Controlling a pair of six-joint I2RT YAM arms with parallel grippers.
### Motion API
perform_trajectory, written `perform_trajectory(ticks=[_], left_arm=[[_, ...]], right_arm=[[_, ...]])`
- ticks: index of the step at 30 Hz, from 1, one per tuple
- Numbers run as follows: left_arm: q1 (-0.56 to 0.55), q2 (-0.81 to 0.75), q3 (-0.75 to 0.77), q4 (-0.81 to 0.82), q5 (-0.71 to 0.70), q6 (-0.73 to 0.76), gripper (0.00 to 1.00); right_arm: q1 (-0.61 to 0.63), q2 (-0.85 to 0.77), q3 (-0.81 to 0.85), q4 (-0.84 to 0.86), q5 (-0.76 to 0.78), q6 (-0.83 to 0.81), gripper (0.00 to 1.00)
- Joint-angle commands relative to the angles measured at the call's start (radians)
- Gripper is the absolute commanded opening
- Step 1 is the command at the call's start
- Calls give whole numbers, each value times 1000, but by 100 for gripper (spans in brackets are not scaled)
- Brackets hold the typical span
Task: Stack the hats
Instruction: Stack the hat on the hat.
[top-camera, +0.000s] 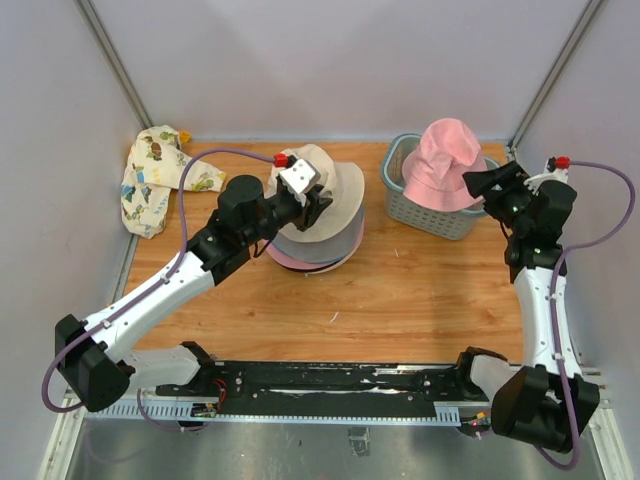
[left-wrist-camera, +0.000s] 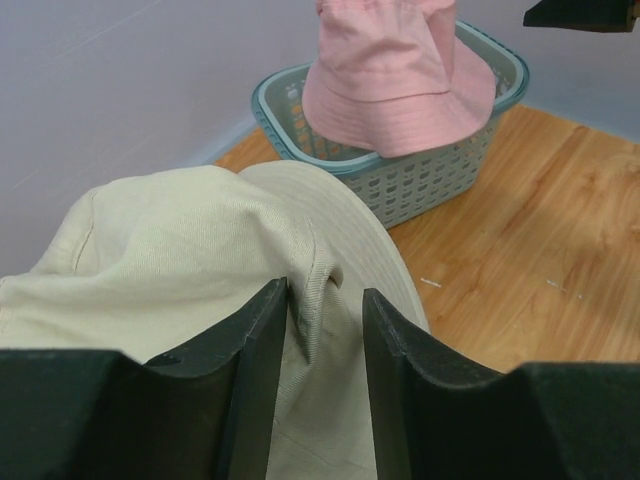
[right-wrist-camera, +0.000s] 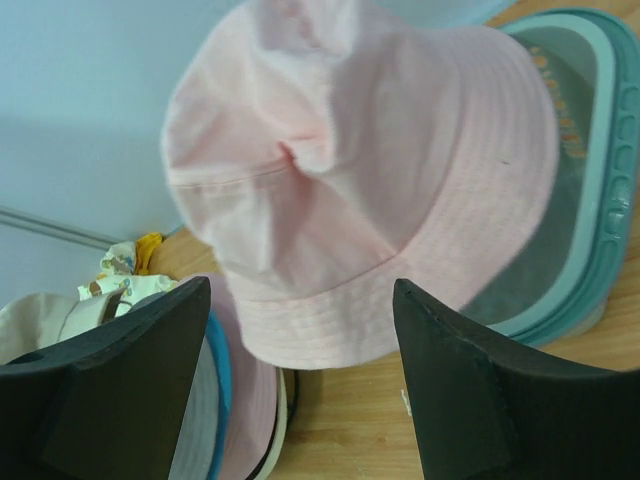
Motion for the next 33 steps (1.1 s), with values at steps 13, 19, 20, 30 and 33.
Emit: perform_trajectory(ticks=[13, 19, 20, 30, 33], left_arm=[[-15, -69, -20, 25, -26, -41, 50], [-15, -109, -26, 31, -52, -70, 59], [-15, -112, -25, 29, -52, -73, 60], [-15, -176, -68, 51, -156, -151, 61], [-15, -246, -114, 87, -322, -236, 62]], right_arm=[[441, -25, 137, -19, 5, -119, 77], [551, 56, 124, 73, 22, -80, 78], [562, 72, 120, 95, 21, -70, 78], [620, 221, 126, 252, -7, 9, 78], [623, 252, 122, 297, -19, 41, 78]])
